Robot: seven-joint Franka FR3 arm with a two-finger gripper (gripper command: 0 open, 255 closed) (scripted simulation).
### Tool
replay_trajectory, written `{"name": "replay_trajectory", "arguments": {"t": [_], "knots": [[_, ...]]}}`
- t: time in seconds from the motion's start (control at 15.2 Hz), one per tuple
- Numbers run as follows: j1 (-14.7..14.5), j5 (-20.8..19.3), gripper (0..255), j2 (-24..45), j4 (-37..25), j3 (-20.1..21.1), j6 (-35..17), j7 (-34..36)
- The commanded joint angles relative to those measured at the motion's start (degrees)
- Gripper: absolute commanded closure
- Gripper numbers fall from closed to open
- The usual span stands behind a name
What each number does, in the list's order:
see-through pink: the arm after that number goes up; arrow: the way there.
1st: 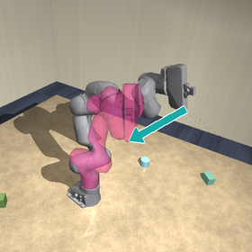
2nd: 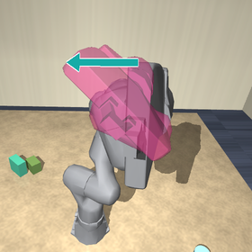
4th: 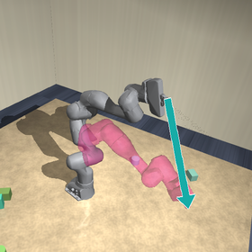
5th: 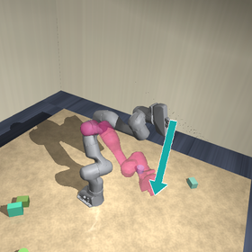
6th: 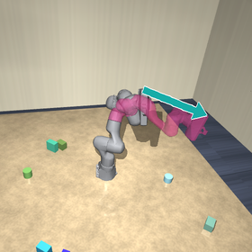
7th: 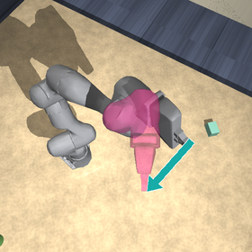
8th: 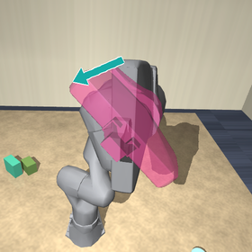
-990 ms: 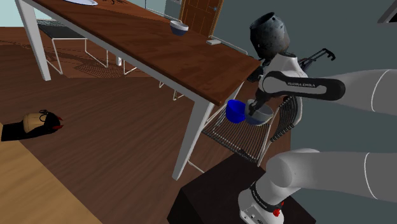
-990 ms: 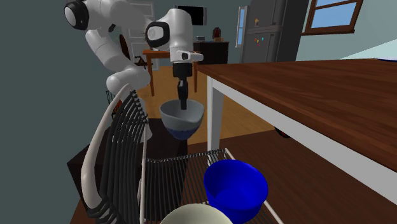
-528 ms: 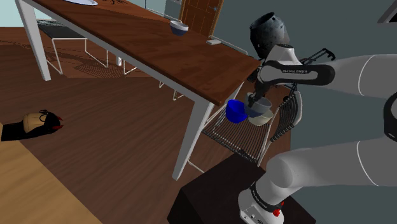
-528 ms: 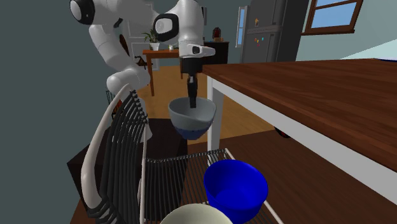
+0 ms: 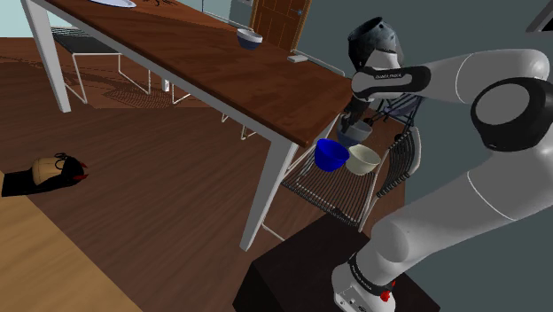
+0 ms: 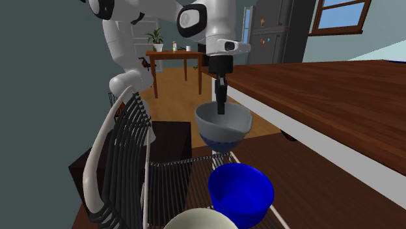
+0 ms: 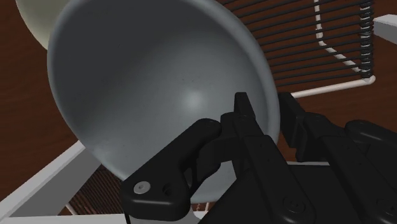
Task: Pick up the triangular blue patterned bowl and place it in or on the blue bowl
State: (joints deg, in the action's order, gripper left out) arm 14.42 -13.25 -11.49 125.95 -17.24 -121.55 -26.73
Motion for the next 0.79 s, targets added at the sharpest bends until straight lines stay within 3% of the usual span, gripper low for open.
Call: {"name": "replay_trajectory", "arguments": {"t": [0.0, 0.26, 0.73], "knots": [[-0.14, 1.46, 255, 4.03, -4.97, -0.67, 0.77, -1.56], [0.19, 4.91, 255, 12.52, -15.46, -1.76, 2.75, -4.83], [0.28, 5.03, 255, 13.94, -11.63, -1.94, -2.44, -4.45]]}}
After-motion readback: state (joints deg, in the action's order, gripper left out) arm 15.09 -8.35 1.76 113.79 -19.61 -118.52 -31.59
